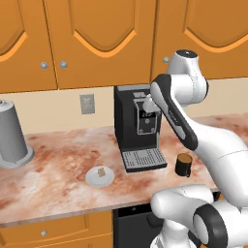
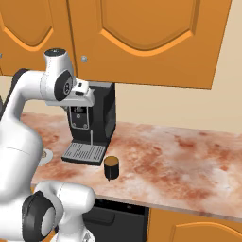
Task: Take a sugar cube from the saucer and place it inside the coffee. Then, grab milk from the fridge and place it next to the coffee on the counter to sweeten the coffee.
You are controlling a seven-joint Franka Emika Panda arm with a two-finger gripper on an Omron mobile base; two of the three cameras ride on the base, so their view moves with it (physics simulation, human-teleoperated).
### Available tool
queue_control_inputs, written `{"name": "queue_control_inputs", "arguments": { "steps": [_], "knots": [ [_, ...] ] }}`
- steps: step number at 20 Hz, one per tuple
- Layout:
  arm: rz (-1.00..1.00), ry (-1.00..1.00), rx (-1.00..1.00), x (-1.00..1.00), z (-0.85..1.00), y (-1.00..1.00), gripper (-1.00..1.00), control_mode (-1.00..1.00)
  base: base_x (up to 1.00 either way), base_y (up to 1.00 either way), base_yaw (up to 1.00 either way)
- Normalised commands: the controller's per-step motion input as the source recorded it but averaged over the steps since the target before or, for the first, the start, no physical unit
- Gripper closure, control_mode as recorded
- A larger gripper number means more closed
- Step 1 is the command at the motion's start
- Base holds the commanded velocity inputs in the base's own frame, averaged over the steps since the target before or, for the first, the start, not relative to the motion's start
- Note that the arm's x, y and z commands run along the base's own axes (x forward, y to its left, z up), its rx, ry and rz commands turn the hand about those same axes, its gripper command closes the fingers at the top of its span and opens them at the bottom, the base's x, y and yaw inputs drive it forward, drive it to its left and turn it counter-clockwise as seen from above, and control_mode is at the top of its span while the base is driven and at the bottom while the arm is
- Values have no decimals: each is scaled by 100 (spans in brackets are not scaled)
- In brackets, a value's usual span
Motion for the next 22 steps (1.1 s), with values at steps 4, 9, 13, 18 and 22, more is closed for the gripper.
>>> {"name": "queue_control_inputs", "arguments": {
  "steps": [4, 9, 13, 18, 22],
  "knots": [
    [0, 0, -2, -20, -1, 5, -100, -100, 0, 0, 0],
    [0, -6, -9, -43, -43, 29, -100, -100, 0, 0, 0],
    [0, -11, -7, -33, -57, 41, -100, -100, 0, 0, 0],
    [0, -5, -5, -20, -58, 53, -100, -100, 0, 0, 0],
    [0, -1, 0, -4, -49, 66, -100, -100, 0, 0, 0]
  ]
}}
